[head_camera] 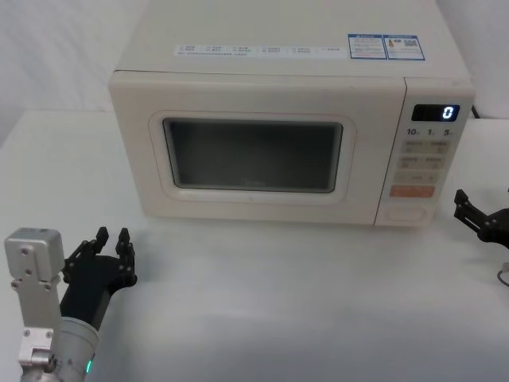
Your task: Press the button to open the microwave door with one hand; close the microwave door with the other hand.
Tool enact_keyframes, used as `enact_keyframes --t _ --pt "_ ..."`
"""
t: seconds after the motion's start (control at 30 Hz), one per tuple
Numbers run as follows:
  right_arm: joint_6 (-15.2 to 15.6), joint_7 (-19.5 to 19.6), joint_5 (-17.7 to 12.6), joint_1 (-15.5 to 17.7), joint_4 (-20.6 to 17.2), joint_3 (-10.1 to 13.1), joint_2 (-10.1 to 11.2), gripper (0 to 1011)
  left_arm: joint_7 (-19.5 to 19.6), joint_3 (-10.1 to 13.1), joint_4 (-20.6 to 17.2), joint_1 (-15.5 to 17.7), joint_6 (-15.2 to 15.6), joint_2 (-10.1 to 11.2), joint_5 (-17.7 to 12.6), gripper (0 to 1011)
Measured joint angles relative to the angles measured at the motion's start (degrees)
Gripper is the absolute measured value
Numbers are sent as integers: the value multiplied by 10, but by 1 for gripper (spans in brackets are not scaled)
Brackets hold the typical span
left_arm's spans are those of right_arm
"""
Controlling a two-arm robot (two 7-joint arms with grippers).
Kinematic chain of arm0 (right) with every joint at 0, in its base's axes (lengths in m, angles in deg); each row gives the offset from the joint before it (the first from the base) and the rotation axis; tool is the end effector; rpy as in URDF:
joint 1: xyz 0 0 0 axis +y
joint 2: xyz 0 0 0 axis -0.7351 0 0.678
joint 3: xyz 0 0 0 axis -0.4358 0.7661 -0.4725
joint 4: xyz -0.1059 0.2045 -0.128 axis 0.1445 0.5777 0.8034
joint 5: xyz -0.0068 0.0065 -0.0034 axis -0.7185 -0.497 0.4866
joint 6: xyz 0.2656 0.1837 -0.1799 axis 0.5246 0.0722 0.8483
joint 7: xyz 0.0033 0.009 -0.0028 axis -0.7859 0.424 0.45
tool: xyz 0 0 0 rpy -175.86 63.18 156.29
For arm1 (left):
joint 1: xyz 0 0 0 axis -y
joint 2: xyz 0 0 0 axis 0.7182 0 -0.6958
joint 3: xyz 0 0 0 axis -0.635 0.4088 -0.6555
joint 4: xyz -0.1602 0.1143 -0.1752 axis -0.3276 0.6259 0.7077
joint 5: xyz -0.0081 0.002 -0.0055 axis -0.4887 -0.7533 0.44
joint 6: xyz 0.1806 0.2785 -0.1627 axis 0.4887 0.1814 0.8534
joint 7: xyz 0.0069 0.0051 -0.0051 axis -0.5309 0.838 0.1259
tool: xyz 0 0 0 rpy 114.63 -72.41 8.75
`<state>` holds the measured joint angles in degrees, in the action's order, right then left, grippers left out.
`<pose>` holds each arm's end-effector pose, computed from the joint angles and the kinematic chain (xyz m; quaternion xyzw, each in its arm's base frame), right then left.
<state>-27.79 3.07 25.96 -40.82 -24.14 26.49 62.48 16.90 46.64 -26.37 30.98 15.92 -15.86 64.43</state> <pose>0.3807 -0.0525 -0.2357 -0.0227 0.0070 -0.6162 0.7873 0.3289 0.0304 -0.2883 0.0043 0.0071 0.6842 0.7292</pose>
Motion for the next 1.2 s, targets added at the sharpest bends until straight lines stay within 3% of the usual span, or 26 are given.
enact_keyframes --t 0.1,0.2,0.5,0.8,1.2 --pt "0 0 0 0 0 0 0 1002 0 0 0 0 0 0 0 341" --pt "0 0 0 0 0 0 0 1002 0 0 0 0 0 0 0 485" --pt "0 0 0 0 0 0 0 1002 0 0 0 0 0 1 0 768" --pt "0 0 0 0 0 0 0 1002 0 0 0 0 0 1 0 1001" --pt "0 0 0 0 0 0 0 1002 0 0 0 0 0 1 0 1001"
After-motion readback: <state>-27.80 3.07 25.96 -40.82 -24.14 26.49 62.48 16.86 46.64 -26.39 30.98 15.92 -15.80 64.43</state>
